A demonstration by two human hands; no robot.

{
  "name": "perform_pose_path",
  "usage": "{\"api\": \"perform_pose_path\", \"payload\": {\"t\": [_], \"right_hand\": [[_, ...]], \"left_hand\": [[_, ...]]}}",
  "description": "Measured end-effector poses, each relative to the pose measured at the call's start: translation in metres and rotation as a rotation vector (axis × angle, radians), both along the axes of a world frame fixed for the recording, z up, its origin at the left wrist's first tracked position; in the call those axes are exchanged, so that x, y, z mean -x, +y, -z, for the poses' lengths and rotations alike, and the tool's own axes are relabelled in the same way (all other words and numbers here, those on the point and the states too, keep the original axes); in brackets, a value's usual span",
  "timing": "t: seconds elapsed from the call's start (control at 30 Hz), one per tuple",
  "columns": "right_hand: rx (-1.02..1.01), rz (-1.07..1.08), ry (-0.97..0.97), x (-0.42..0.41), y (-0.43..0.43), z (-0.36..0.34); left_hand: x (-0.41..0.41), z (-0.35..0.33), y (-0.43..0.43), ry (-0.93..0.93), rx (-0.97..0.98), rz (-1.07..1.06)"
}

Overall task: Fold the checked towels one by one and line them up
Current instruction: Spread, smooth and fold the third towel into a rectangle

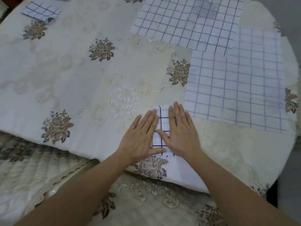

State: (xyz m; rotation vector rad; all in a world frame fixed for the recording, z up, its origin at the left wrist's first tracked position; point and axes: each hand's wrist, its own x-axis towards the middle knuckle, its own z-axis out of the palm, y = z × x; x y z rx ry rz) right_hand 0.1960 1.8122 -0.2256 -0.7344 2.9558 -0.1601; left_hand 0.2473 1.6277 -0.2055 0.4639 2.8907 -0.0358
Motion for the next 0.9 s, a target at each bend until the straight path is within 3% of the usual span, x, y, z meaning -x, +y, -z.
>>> {"api": "perform_pose_path", "payload": {"t": [0.33, 0.73, 0.83, 0.9], "right_hand": [[0.060, -0.006, -0.015, -0.014, -0.003, -0.008], [-0.039, 0.029, -0.039, -0.028, 0.025, -0.007], [-0.043, 0.027, -0.042, -0.029, 0.025, -0.009], [-0.027, 0.031, -0.047, -0.029, 0.025, -0.010]], "left_hand": [[0.000, -0.002, 0.001, -0.010, -0.002, 0.004], [0.001, -0.004, 0.002, -0.068, 0.003, -0.014], [0.006, -0.017, 0.009, -0.158, -0.129, -0.151], [0.011, -0.023, 0.025, -0.035, -0.338, -0.299]]}}
